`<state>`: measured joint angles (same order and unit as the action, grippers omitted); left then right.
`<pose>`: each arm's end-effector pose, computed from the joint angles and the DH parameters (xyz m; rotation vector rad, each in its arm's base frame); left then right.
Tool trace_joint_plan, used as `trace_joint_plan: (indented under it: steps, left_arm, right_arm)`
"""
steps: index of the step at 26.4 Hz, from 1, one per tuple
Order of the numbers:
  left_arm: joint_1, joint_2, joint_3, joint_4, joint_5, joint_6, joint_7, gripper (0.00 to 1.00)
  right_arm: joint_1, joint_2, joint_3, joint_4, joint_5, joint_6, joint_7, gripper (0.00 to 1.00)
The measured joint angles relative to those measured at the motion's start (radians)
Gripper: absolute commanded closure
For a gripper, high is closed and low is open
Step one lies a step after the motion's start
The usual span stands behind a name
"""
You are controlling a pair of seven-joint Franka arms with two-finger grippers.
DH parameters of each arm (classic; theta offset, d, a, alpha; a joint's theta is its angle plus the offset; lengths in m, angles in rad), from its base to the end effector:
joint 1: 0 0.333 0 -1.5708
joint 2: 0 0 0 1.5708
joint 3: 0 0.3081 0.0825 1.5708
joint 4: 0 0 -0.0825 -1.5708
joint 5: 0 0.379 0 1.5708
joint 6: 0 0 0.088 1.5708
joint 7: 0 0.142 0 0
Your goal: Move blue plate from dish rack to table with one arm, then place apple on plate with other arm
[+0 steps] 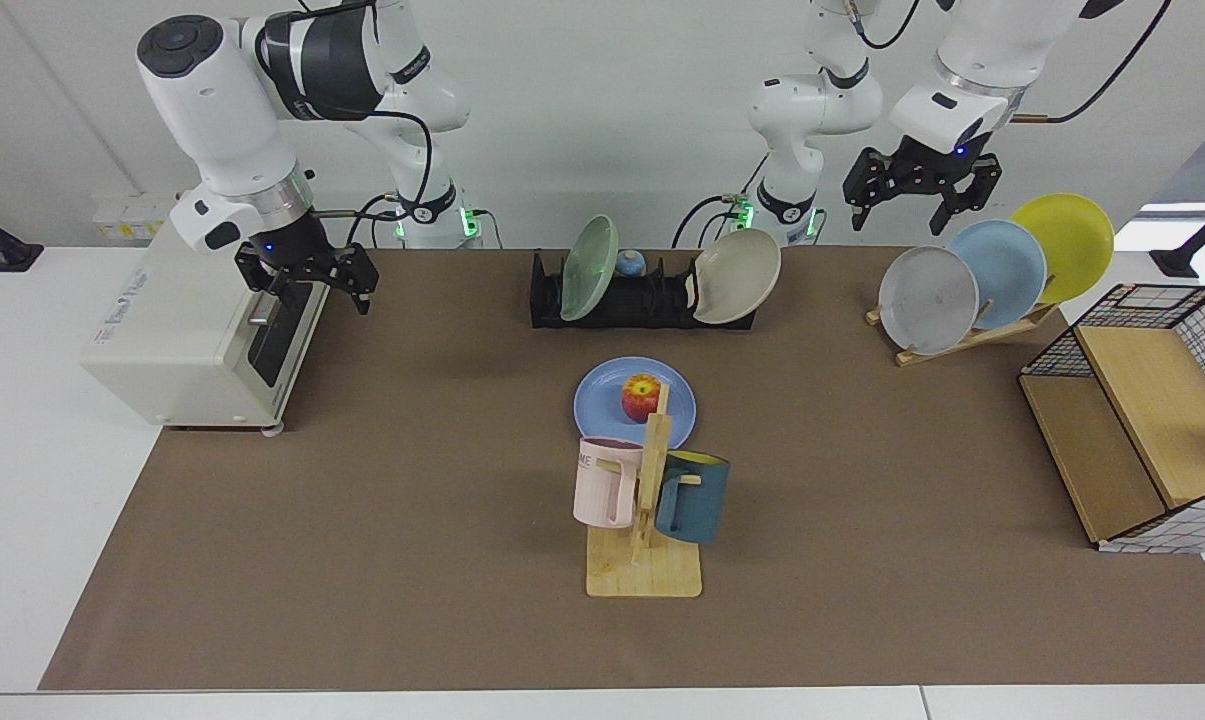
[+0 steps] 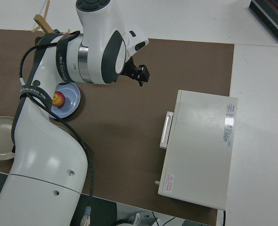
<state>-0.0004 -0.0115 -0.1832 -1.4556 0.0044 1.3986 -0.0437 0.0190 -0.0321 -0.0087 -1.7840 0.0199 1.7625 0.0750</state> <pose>0.5172 -0.0960 0.6258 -3.1216 0.2176 0.0699 0.5497 0.0081 0.5154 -3.1195 0.1067 -0.0152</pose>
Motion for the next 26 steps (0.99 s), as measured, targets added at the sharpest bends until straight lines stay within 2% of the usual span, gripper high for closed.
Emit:
trace_joint_plan:
  steps: [5,11,16,21,26]
  left_arm:
    - [0.0,0.0,0.0,0.0,0.0,0.0,0.0,0.0]
    - [0.0,0.0,0.0,0.0,0.0,0.0,0.0,0.0]
    - [0.0,0.0,0.0,0.0,0.0,0.0,0.0,0.0]
    - [0.0,0.0,0.0,0.0,0.0,0.0,0.0,0.0]
    - [0.0,0.0,0.0,0.0,0.0,0.0,0.0,0.0]
  right_arm:
    - [-0.019,0.0,-0.001,0.0,-0.008,0.001,0.0,0.0]
    - [-0.024,0.0,0.002,0.0,-0.069,0.005,0.0,0.0]
    - [-0.024,0.0,0.005,0.0,-0.077,0.015,-0.01,0.0]
    - [-0.024,0.001,0.006,0.0,-0.073,0.026,-0.158,0.0]
    - [-0.024,0.002,0.009,0.0,-0.052,0.026,-0.189,0.0]
